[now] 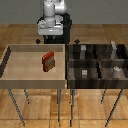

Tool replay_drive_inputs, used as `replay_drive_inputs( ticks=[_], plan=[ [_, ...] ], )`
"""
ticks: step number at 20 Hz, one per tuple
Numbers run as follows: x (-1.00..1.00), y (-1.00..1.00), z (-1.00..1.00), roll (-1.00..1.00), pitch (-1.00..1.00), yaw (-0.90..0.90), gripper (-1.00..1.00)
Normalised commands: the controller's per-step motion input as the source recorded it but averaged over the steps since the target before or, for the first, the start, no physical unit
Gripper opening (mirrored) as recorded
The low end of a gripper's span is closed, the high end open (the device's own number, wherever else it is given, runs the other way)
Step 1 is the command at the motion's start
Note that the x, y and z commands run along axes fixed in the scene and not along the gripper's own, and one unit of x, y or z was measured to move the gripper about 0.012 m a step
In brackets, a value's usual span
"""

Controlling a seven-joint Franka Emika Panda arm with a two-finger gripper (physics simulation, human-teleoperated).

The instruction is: Place the box of cereal into the appropriate compartment.

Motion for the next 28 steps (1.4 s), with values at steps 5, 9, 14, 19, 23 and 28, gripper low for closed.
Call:
replay_drive_inputs(
  ticks=[5,9,14,19,23,28],
  plan=[
    [0.0,0.0,0.0,0.0,0.0,0.0,1.0],
    [0.5,0.0,0.0,0.0,0.0,0.0,1.0],
    [1.0,0.0,0.0,0.0,0.0,0.0,1.0],
    [1.0,0.0,0.0,0.0,0.0,0.0,1.0],
    [0.75,0.0,0.0,0.0,0.0,-0.04,1.0],
    [0.0,0.0,0.0,0.0,0.0,-0.89,1.0]
  ],
)
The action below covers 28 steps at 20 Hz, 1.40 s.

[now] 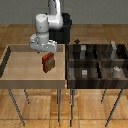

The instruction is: Place the box of cereal into the appropriate compartment.

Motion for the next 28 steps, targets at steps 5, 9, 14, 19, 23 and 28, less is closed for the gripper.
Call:
replay_drive_inputs(
  ticks=[5,9,14,19,23,28],
  plan=[
    [0.0,0.2,0.0,0.0,0.0,-0.18,1.0],
    [0.0,0.75,0.0,0.0,0.0,0.0,1.0],
    [0.0,-0.4,0.0,0.0,0.0,0.0,1.0],
    [-0.4,0.0,0.0,0.0,0.0,0.0,1.0],
    [-0.25,0.0,0.0,0.0,0.0,0.0,1.0],
    [0.0,0.0,-0.6,0.0,0.0,0.0,1.0]
  ],
)
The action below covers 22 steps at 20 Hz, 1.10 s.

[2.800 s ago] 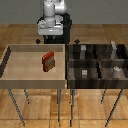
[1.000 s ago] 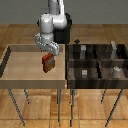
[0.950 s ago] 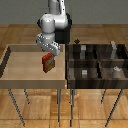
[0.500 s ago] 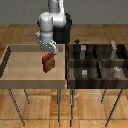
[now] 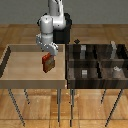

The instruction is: Place the box of cereal into the appropriate compartment.

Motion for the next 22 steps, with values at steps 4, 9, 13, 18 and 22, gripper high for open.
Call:
replay_drive_inputs(
  ticks=[4,9,13,18,22],
  plan=[
    [0.0,0.0,-1.0,0.0,0.0,0.0,1.0],
    [0.0,0.0,-0.2,0.0,0.0,0.0,-1.0],
    [0.0,0.0,0.5,0.0,0.0,0.0,-1.0],
    [0.0,0.0,1.0,0.0,0.0,0.0,-1.0],
    [0.0,0.0,1.0,0.0,0.0,0.0,-1.0]
  ],
)
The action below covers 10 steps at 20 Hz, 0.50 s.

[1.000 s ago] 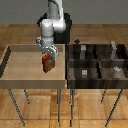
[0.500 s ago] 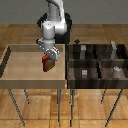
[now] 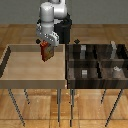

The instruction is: Place the box of cereal into the appropriate compartment.

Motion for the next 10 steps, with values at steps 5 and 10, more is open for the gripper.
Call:
replay_drive_inputs(
  ticks=[5,10],
  plan=[
    [0.0,0.0,1.0,0.0,0.0,0.0,-1.0],
    [0.0,0.65,0.2,0.0,0.0,0.0,-1.0]
  ],
)
